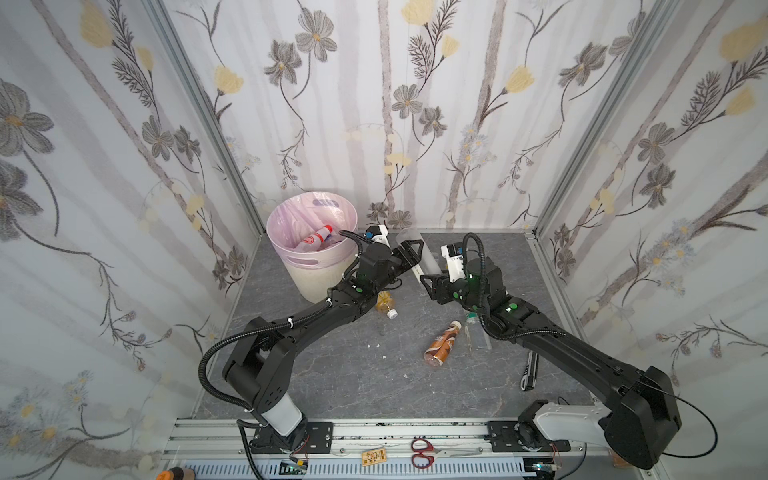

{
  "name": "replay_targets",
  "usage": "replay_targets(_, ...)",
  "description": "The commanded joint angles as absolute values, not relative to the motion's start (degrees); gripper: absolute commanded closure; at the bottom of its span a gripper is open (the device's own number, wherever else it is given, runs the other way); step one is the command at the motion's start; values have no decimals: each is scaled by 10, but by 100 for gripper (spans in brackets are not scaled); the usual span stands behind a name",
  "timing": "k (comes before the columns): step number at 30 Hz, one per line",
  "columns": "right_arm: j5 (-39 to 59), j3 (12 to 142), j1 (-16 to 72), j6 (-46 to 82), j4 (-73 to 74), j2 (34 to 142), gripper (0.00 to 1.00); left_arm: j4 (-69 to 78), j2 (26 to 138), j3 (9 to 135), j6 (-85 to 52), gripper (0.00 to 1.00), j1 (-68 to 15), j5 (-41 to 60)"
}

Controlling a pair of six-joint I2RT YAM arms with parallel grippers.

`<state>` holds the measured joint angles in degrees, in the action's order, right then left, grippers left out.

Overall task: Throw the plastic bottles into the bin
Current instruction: 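Grasp the raised frosted bottle with the left gripper beside the right gripper, then lift the frosted bottle over the bin with the left gripper while the right gripper withdraws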

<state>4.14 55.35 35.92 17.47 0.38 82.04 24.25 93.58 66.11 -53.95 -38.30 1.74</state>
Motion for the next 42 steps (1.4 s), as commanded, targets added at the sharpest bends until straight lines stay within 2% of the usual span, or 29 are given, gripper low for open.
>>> replay_targets(1, 47, 555, 359, 174, 36, 817, 40, 266, 940, 667, -533, 23, -383, 25)
replay_targets(5, 47, 555, 359, 173, 35, 820, 40, 266, 938, 665, -532, 25, -383, 21)
replay_targets(8, 50, 556, 359, 173, 35, 824, 40, 266, 934, 665, -529, 34, -383, 19)
replay_targets(15, 52, 554, 359, 173, 38, 829, 38, 266, 929, 666, -517, 45, -384, 13)
replay_targets(24, 55, 551, 359, 171, 26, 811, 26, 265, 924, 664, -481, 47, -384, 0)
replay_targets(31, 53, 547, 354, 169, 16, 781, 1, 265, 912, 661, -455, 48, -383, -11)
replay_targets(42, 68, 499, 286, 186, 30, 712, 0, 261, 894, 650, -410, 49, -383, -32)
